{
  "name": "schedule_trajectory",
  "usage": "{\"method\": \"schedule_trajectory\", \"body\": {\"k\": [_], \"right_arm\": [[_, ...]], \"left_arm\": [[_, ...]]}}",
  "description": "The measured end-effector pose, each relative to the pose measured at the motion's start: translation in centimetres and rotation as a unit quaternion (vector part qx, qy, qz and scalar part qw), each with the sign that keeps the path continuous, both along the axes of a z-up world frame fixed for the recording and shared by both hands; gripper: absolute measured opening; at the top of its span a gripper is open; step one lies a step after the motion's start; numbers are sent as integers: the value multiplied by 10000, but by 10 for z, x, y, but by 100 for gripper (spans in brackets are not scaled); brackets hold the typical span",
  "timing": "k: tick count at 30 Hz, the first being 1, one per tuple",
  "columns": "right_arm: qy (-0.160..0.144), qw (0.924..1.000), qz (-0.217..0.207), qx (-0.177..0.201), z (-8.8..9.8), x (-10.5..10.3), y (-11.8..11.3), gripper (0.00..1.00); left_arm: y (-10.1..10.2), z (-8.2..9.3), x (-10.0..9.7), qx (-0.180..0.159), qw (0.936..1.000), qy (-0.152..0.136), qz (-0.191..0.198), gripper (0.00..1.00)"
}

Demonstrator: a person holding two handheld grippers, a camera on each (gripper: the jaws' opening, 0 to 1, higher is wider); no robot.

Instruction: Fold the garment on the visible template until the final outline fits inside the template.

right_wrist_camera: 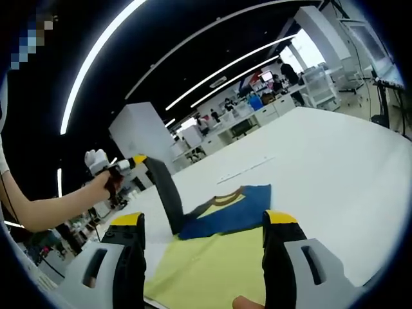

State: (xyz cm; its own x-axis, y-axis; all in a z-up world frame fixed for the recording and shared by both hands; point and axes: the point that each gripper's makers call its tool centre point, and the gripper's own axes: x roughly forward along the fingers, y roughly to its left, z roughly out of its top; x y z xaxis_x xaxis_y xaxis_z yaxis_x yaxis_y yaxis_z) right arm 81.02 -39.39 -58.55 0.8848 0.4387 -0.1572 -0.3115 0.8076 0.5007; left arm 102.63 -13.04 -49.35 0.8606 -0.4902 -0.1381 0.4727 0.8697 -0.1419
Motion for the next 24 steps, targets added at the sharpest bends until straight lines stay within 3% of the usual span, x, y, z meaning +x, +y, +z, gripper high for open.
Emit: {"method": "schedule_trajectory", "body": {"k": [17, 24], "right_arm": [[78, 9998, -153, -37, -5, -1, -14, 74], [115, 9997, -198, -39, -7, -1, -20, 74]], "left_arm": [[-63, -27, 0, -201, 9979, 207, -586, 0], [-97, -51, 2, -260, 9952, 426, -843, 0]]}}
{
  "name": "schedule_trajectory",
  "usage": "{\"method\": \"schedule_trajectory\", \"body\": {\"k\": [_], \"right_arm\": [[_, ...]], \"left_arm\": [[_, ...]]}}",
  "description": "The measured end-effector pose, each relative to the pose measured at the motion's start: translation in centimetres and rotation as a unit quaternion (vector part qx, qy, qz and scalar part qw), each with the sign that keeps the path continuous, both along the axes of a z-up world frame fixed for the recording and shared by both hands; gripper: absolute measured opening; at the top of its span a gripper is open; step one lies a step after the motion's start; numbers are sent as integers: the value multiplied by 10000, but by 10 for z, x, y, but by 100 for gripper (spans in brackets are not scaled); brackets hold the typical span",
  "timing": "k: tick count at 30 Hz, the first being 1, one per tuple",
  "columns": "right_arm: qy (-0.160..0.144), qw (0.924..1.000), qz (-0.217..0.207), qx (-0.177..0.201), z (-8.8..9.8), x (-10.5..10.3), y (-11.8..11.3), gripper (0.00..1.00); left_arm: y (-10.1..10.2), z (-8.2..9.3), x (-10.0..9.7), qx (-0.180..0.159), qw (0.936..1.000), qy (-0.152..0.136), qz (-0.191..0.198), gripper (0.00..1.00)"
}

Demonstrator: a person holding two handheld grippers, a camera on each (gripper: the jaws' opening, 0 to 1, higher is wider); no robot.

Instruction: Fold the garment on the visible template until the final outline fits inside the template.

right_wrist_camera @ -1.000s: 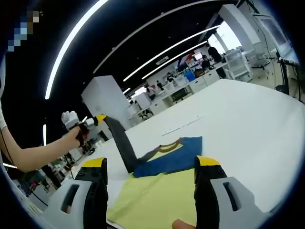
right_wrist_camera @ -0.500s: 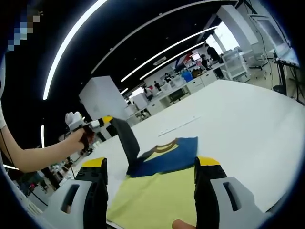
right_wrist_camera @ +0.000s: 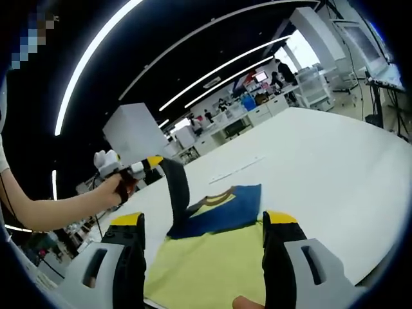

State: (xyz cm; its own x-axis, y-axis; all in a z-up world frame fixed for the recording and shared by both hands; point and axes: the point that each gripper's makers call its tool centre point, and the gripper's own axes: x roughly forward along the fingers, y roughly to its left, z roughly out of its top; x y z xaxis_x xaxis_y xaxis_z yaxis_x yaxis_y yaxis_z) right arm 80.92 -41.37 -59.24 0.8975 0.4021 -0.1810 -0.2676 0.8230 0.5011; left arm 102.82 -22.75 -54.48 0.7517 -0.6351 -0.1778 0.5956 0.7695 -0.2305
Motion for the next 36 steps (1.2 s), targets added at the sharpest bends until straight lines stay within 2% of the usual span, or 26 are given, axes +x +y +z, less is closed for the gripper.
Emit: {"method": "schedule_trajectory", "body": {"k": [2, 8, 13, 16, 21, 33, 36], "right_arm": [[9, 10000, -11, -1, -1, 0, -1, 74], [39, 10000, -77, -14, -2, 0, -9, 74], [75, 9999, -126, -34, -4, -1, -14, 74], [79, 9998, -164, -35, -5, -2, -16, 74], [77, 9998, -207, -17, -5, -2, -18, 74], [147, 9995, -270, 26, -11, -4, -22, 74], [154, 9995, -259, 27, -12, -3, -22, 74]], "left_arm": [[-4, -6, 1, 10, 10000, 52, -21, 0], [-27, -42, -3, 82, 9991, 375, -185, 0], [-39, -71, -7, 102, 9970, 736, -235, 0], [-42, -87, -6, -56, 9944, 1051, -101, 0], [-54, -103, -9, 37, 9924, 1231, -39, 0], [-80, -125, -18, 28, 9878, 1556, 67, 0], [-94, -132, -26, 92, 9864, 1634, -132, 1]]}}
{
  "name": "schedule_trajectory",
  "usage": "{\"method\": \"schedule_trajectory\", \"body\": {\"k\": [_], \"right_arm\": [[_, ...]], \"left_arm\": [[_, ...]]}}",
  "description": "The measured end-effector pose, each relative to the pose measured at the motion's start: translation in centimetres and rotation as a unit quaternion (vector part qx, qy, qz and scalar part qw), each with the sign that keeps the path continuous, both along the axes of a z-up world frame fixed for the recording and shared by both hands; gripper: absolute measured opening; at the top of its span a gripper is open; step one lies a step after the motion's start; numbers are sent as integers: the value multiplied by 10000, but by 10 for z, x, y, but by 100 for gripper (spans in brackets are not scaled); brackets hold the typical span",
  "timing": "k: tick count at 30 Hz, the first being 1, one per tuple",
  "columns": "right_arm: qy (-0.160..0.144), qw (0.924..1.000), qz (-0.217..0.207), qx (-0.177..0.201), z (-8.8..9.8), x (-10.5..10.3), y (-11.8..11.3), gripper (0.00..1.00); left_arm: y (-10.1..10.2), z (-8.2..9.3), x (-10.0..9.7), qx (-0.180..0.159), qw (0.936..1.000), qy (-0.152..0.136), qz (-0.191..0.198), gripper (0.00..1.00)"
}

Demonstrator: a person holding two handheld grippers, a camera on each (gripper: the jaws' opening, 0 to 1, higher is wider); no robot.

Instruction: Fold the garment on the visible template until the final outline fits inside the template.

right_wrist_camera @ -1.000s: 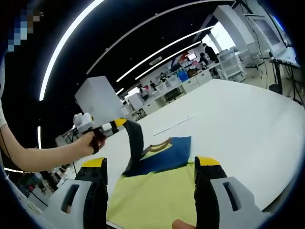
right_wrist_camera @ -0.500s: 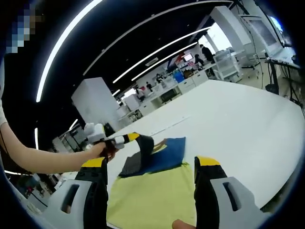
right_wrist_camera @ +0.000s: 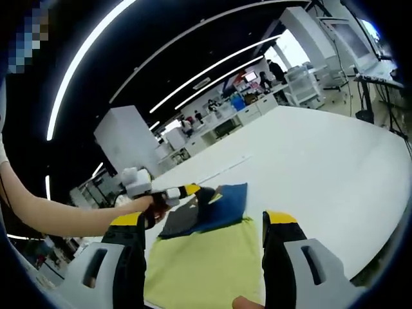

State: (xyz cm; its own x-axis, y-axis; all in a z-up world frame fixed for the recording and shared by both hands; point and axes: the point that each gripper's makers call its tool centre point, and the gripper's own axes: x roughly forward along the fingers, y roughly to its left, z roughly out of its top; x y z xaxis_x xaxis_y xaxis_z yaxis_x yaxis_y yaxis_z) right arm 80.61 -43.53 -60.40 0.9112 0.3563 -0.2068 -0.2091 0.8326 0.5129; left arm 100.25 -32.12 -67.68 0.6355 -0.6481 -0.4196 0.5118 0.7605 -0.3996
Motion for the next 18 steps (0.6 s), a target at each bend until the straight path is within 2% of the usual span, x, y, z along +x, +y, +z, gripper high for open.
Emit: {"method": "schedule_trajectory", "body": {"k": [6, 11, 14, 18], "right_arm": [[3, 10000, 12, 12, -2, 3, -1, 74], [-25, 10000, 31, 17, 0, 5, 0, 74], [-26, 10000, 54, 20, 0, 5, 2, 74], [-28, 10000, 76, 16, 0, 5, 3, 74]], "left_arm": [[-10, -7, -6, -9, 9998, 118, -160, 8], [-16, -5, -9, -107, 9994, 126, -308, 27], [-15, -4, -8, -119, 9995, 40, -294, 33], [-18, 2, -10, -145, 9987, -228, -426, 50]]}}
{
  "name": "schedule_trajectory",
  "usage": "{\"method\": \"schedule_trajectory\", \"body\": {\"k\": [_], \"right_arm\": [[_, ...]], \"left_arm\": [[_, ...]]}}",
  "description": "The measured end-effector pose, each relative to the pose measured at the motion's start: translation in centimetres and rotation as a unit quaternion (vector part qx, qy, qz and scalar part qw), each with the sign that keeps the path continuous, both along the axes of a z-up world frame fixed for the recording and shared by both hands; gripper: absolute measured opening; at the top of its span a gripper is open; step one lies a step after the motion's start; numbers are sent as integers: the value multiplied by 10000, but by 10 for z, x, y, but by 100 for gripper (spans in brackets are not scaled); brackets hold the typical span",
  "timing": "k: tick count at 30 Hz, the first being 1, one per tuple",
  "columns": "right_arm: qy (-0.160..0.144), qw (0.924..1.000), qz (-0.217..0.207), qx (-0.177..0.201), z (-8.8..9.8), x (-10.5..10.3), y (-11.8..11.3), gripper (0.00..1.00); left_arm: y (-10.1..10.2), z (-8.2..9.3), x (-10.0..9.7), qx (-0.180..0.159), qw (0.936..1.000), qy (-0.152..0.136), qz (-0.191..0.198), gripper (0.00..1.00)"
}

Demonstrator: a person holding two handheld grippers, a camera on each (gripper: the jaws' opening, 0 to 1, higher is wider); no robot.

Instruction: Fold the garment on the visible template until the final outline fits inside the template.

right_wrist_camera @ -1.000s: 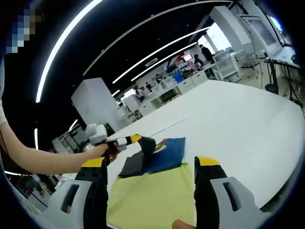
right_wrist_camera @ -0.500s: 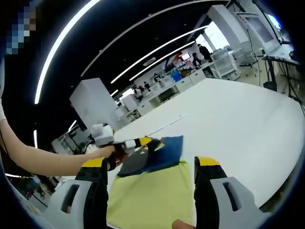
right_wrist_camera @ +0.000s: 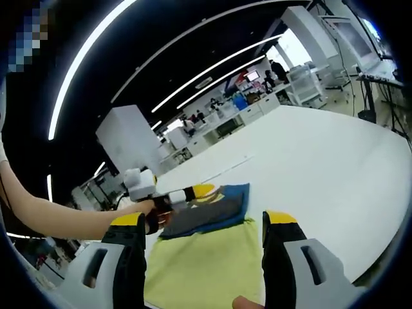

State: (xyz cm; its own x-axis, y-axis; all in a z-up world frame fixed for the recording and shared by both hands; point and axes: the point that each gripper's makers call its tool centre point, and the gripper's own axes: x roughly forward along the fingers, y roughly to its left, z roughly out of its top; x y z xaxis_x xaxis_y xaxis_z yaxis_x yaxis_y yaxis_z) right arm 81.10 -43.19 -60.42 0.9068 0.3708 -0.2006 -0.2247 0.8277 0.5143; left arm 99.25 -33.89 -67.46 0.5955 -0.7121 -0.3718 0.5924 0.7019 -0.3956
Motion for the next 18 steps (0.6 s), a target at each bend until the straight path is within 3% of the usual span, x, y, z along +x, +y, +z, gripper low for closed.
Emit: {"method": "schedule_trajectory", "body": {"k": [12, 18], "right_arm": [[-59, 9999, 103, 29, 3, 1, 10, 74], [-70, 9999, 143, 26, 2, 1, 12, 74]], "left_arm": [[14, 7, -10, -11, 10000, -80, -6, 55], [18, 16, -19, -68, 9995, -318, -49, 66]]}}
